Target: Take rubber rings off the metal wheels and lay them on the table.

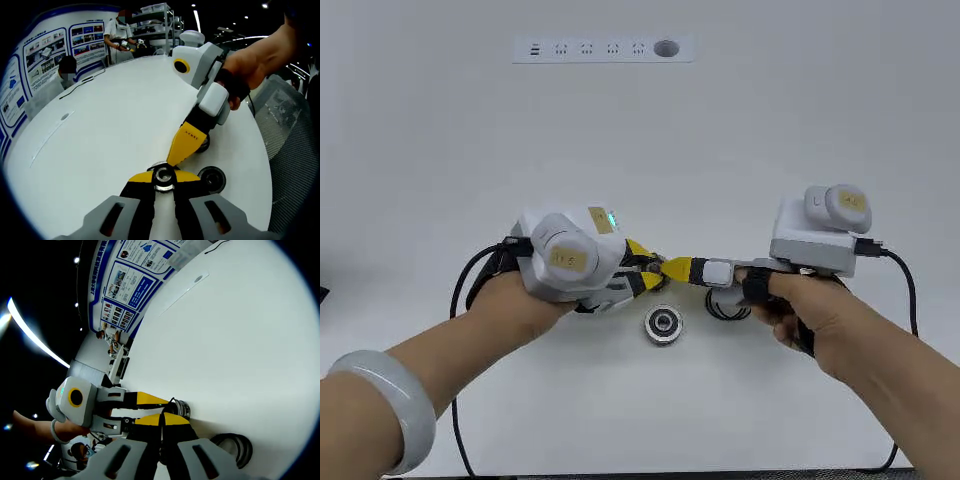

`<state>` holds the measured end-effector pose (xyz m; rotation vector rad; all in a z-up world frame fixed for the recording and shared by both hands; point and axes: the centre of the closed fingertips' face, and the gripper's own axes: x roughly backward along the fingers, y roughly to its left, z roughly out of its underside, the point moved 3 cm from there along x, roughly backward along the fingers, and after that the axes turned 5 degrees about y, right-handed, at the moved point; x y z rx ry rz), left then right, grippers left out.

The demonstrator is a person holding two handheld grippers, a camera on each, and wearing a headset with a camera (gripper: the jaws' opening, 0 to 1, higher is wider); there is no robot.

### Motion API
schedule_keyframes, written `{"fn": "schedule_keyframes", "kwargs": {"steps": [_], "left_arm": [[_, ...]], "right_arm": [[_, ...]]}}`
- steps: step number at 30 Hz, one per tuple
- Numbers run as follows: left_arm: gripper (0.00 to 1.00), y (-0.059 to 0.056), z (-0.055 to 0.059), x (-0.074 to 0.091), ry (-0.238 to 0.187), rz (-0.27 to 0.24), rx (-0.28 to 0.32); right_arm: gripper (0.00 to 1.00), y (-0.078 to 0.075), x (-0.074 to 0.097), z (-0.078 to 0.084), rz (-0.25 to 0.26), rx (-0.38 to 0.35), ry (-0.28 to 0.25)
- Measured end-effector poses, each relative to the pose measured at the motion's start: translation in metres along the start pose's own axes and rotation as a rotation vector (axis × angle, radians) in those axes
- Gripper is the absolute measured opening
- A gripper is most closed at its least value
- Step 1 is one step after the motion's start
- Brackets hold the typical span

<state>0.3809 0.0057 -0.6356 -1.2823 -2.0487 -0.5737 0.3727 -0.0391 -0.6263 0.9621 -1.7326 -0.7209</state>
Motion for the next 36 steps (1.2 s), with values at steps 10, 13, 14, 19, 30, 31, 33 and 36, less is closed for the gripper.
{"fn": "schedule_keyframes", "kwargs": {"steps": [10,13,14,19,30,31,33,36], "left_arm": [[0.13,0.000,0.000,0.000,-0.006,-0.002,-0.004],[0.14,-0.001,-0.001,0.000,-0.005,-0.003,-0.009],[0.14,-0.001,-0.001,0.000,-0.005,-0.004,-0.010],[0.14,0.001,0.000,0.000,-0.004,-0.010,-0.011],[0.21,0.002,0.005,0.014,-0.007,-0.028,-0.011],[0.22,0.003,0.006,0.015,-0.005,-0.031,-0.006],[0.23,0.007,0.011,0.017,0.001,-0.039,0.004],[0.24,0.007,0.012,0.018,0.004,-0.043,0.016]], "right_arm": [[0.01,0.003,0.001,0.001,-0.008,-0.008,-0.007],[0.01,0.002,0.001,0.001,-0.007,-0.015,-0.012],[0.01,0.001,0.001,0.001,-0.005,-0.020,-0.015],[0.02,-0.003,0.001,0.000,0.011,-0.015,-0.021],[0.02,-0.006,0.001,-0.002,0.019,-0.012,-0.024],[0.02,-0.005,0.002,-0.002,0.018,-0.012,-0.024],[0.02,-0.004,0.002,-0.002,0.016,-0.012,-0.023],[0.02,-0.003,0.002,-0.002,0.010,-0.009,-0.025]]}}
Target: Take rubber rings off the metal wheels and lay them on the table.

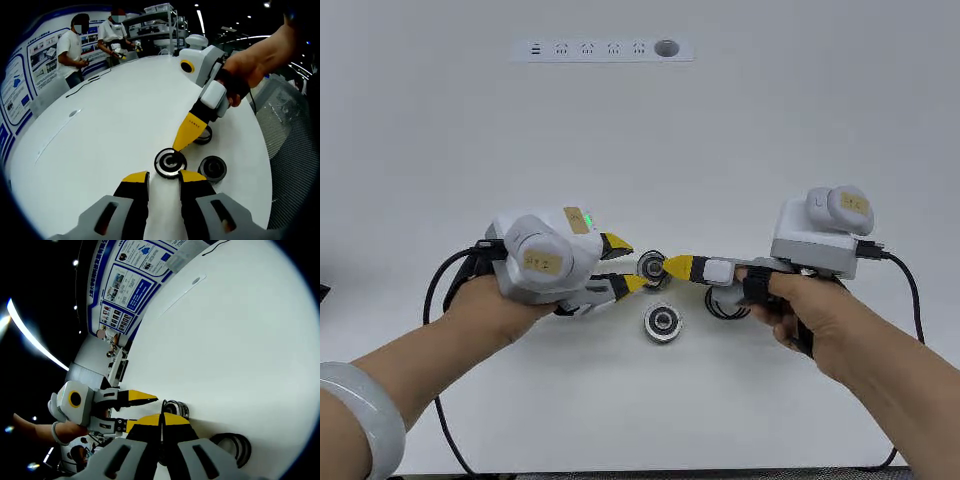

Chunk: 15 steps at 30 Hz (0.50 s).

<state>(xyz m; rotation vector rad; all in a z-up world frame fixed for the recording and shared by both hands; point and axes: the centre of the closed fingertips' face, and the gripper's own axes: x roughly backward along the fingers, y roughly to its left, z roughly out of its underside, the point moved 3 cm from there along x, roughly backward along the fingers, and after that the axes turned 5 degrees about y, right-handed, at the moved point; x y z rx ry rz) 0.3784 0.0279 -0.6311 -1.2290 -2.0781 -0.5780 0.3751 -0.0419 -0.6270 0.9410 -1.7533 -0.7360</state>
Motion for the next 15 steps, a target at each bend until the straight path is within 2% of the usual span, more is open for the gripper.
{"fn": "schedule_keyframes", "kwargs": {"steps": [15], "left_arm": [[0.28,-0.002,0.010,0.008,0.002,-0.003,0.014]], "right_arm": [[0.02,0.013,0.003,0.001,-0.025,0.007,-0.010]]}}
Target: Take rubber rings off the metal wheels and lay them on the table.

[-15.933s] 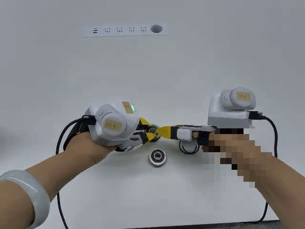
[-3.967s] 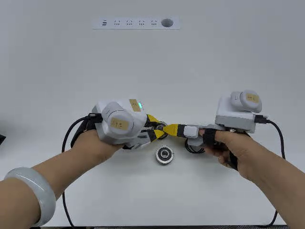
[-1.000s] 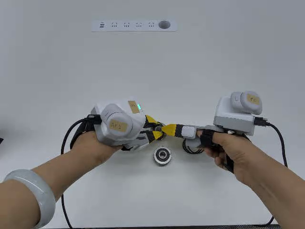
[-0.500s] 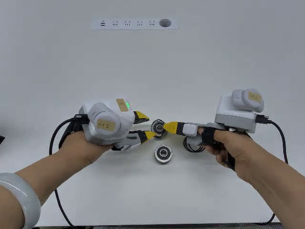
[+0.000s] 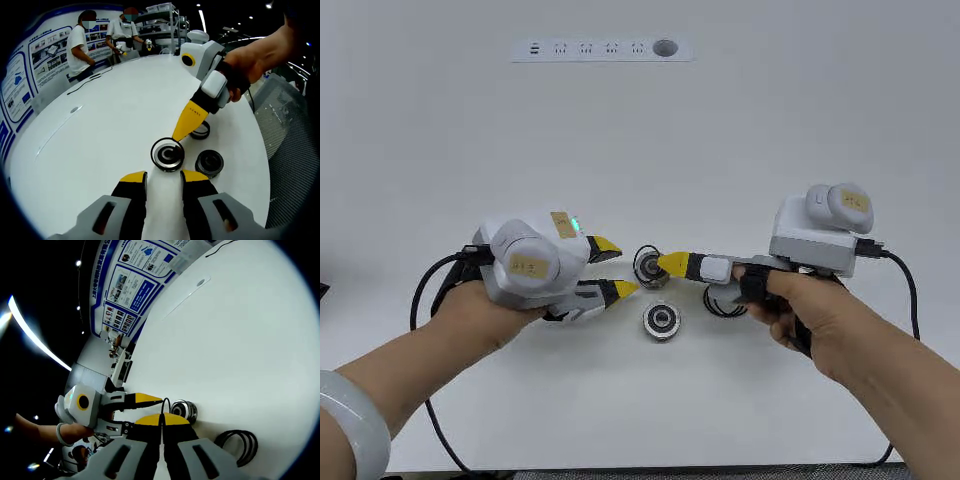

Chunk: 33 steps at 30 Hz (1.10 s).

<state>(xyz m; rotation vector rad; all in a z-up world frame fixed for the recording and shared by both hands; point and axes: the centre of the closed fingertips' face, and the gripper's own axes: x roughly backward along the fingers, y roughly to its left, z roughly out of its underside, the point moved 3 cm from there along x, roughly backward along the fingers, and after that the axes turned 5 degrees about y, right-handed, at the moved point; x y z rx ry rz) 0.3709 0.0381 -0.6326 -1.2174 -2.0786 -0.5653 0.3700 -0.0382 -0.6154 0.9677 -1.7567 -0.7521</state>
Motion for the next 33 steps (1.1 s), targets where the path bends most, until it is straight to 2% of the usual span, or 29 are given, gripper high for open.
{"fn": "schedule_keyframes", "kwargs": {"steps": [12,22,30,33], "left_arm": [[0.33,0.000,0.002,0.005,-0.007,-0.006,0.012],[0.39,0.002,0.003,0.008,-0.015,-0.014,0.019],[0.43,0.000,0.006,0.009,-0.009,-0.013,0.027],[0.45,0.000,0.007,0.009,-0.012,-0.017,0.032]], "right_arm": [[0.02,0.010,0.005,0.002,-0.021,0.002,-0.007],[0.02,0.012,0.018,0.009,-0.028,-0.003,-0.021],[0.02,0.005,0.035,0.021,-0.012,-0.038,-0.048],[0.02,-0.003,0.043,0.024,-0.002,-0.055,-0.062]]}}
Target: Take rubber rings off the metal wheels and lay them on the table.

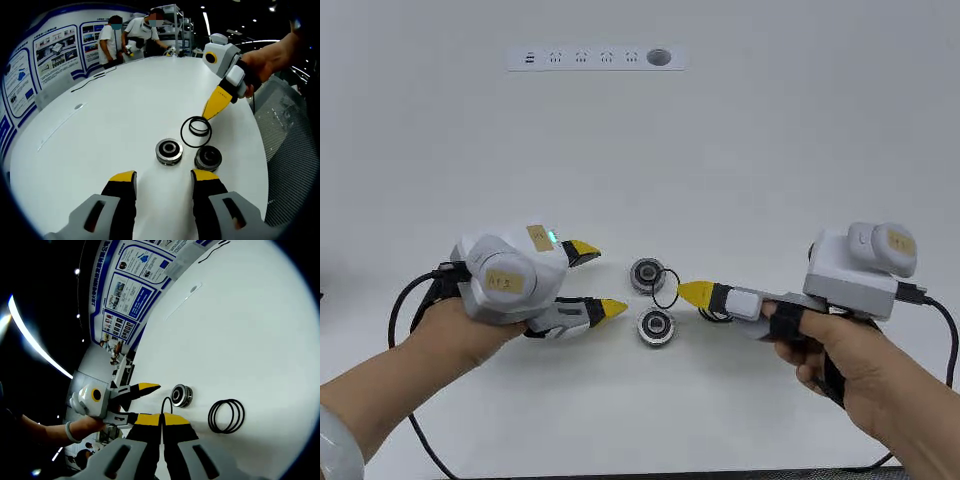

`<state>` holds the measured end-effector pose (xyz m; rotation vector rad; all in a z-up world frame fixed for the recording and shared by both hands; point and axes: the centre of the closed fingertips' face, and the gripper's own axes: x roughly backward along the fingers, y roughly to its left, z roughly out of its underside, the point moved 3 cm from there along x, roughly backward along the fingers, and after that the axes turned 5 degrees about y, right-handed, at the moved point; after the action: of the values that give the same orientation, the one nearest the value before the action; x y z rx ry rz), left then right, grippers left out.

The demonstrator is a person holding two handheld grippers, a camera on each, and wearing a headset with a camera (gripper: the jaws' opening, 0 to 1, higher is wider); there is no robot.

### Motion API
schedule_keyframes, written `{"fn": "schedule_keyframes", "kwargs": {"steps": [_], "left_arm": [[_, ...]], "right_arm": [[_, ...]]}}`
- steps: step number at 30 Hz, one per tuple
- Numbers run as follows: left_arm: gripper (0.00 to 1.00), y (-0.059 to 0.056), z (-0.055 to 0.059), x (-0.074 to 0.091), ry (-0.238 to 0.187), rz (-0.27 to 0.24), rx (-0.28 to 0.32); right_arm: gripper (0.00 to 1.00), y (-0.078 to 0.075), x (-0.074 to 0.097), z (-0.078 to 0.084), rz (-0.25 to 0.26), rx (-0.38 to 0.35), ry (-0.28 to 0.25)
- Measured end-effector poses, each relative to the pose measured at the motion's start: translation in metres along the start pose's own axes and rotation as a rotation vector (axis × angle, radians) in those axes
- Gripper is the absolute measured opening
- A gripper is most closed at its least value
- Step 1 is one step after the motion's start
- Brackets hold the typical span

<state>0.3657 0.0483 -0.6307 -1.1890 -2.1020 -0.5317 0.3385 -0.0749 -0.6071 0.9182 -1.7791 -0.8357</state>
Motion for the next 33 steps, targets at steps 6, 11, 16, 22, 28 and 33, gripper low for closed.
{"fn": "schedule_keyframes", "kwargs": {"steps": [6,11,16,22,28,33], "left_arm": [[0.48,0.001,0.003,0.003,-0.001,-0.010,0.009],[0.49,0.001,0.006,0.004,-0.002,-0.015,0.016],[0.50,-0.001,0.008,0.005,0.000,-0.015,0.018],[0.49,-0.001,0.010,0.007,0.006,-0.018,0.024],[0.48,-0.001,0.011,0.007,0.007,-0.015,0.028],[0.47,-0.001,0.011,0.007,0.007,-0.016,0.029]], "right_arm": [[0.02,-0.010,0.014,0.002,0.023,-0.032,-0.029],[0.02,-0.019,0.021,0.000,0.037,-0.047,-0.047],[0.02,-0.028,0.024,0.001,0.065,-0.064,-0.061],[0.02,-0.035,0.026,0.003,0.091,-0.077,-0.065],[0.02,-0.041,0.027,0.005,0.120,-0.083,-0.068],[0.02,-0.045,0.027,0.004,0.131,-0.078,-0.065]]}}
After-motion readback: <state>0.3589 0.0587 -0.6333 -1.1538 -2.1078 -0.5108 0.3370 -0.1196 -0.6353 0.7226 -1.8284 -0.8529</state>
